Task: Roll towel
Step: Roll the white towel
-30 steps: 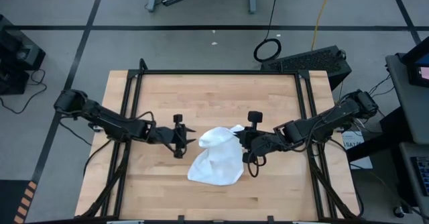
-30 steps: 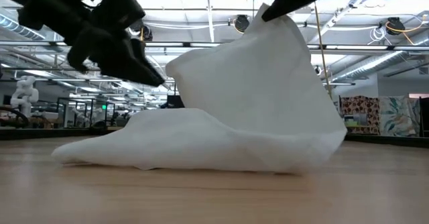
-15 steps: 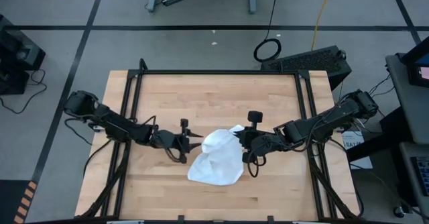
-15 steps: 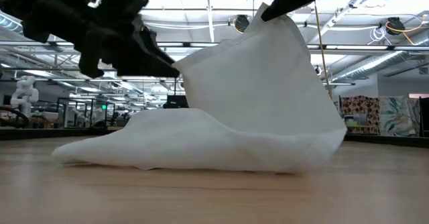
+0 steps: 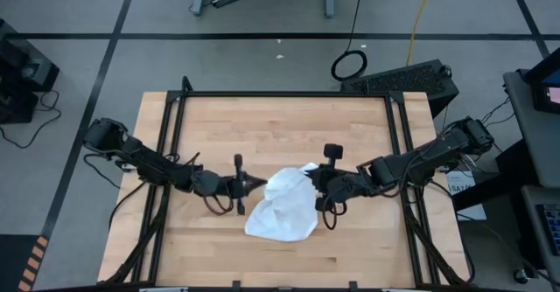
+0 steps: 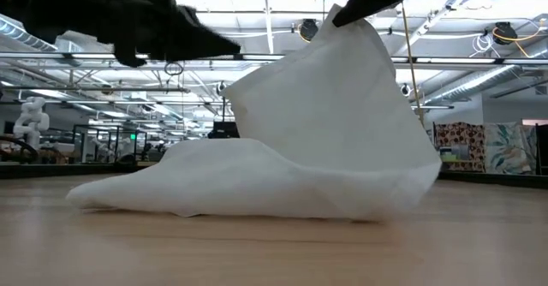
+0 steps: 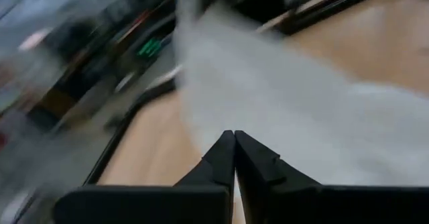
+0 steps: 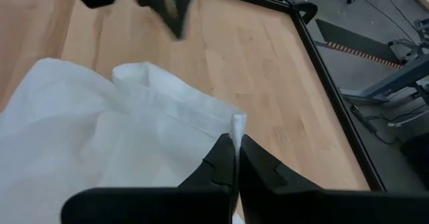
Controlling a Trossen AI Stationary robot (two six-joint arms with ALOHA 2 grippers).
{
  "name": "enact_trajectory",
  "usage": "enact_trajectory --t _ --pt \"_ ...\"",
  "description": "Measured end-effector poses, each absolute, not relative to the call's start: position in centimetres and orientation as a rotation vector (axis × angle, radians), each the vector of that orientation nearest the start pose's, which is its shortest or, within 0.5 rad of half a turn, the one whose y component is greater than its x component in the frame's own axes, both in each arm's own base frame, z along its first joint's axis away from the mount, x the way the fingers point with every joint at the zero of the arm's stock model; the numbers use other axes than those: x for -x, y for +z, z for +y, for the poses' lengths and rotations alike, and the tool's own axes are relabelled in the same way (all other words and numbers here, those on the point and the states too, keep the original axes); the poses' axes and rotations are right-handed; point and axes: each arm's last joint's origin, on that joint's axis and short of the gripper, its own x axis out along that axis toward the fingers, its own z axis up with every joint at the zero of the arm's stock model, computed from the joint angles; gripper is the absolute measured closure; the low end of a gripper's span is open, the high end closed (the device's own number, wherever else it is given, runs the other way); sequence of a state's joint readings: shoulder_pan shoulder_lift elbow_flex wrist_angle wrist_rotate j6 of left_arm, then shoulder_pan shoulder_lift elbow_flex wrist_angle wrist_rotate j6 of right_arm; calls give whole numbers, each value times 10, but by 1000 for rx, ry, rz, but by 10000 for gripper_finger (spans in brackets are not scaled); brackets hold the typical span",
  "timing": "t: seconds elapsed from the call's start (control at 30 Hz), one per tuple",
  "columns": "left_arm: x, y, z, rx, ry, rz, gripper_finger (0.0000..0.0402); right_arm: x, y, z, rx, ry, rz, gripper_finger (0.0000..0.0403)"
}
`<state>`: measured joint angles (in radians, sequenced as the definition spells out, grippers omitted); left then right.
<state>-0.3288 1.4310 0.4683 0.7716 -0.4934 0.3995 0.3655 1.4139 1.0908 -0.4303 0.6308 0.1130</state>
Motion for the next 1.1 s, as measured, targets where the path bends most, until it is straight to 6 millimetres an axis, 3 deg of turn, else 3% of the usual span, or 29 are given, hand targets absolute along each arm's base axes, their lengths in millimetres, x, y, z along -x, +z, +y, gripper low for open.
enact_trajectory --t 0.13,0.27,0.57,0.73,0.83,0.97,1.1 --pt "-250 174 -60 -185 278 296 388 -283 281 89 234 -300 645 403" --pt "-248 165 -61 127 116 390 368 -284 281 88 220 -307 640 403" --pt "-252 173 -62 467 -3 334 260 -284 282 89 228 -304 635 403" --pt "-254 172 -54 553 29 348 225 -284 282 89 254 -294 637 403" --pt "-253 164 -43 570 98 416 222 -285 282 89 262 -290 637 403" --pt "-258 174 -41 615 -46 342 221 -285 282 89 267 -288 638 403" --pt "-258 172 -36 612 1 362 221 -285 282 89 270 -287 636 403"
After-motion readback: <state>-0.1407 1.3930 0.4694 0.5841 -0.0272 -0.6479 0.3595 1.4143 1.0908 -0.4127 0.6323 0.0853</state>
